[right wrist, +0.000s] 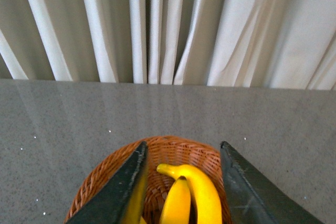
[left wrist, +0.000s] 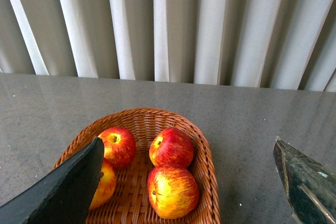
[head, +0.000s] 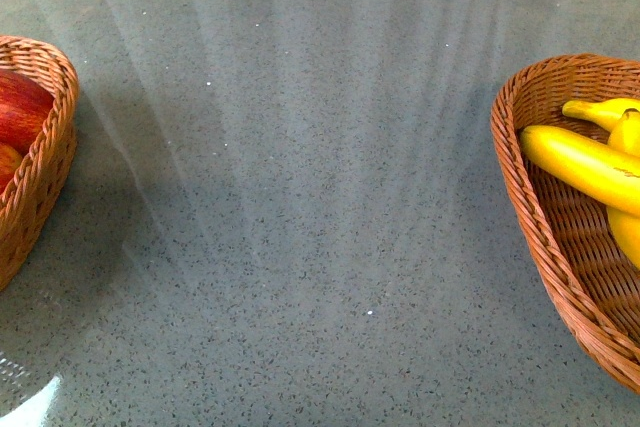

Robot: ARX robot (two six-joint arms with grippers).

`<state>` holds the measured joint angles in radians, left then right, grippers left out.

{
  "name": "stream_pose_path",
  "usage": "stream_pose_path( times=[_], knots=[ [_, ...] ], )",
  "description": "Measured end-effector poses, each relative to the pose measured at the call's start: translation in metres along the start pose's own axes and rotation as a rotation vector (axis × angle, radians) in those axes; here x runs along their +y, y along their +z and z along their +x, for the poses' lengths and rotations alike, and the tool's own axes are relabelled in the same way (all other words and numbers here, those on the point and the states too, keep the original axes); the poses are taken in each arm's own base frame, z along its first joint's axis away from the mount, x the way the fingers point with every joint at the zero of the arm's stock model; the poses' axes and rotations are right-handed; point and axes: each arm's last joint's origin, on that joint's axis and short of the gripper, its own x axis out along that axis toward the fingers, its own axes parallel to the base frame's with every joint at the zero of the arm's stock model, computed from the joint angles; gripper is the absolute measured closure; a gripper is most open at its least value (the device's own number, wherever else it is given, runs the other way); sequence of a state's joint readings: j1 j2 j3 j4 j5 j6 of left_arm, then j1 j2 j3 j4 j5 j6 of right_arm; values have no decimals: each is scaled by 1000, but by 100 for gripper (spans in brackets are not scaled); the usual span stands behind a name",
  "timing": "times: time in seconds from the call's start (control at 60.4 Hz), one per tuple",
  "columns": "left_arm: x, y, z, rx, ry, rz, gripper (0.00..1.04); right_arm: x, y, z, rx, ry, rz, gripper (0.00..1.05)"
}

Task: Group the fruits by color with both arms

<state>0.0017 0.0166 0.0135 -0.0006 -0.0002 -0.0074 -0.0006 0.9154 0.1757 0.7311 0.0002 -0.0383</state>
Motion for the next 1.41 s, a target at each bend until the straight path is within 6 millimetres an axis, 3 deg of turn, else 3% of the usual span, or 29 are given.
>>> stream_pose_path(
  times=[0.232,0.596,1.407],
  knots=[
    [0,0,0,0,0,0,9,0,-9,-18,0,0,22,103],
    [0,0,0,0,0,0,9,1,-23,-40,-13,0,27,103],
    [0,0,0,0,0,0,9,1,-19,-66,-28,-1,27,103]
  ],
)
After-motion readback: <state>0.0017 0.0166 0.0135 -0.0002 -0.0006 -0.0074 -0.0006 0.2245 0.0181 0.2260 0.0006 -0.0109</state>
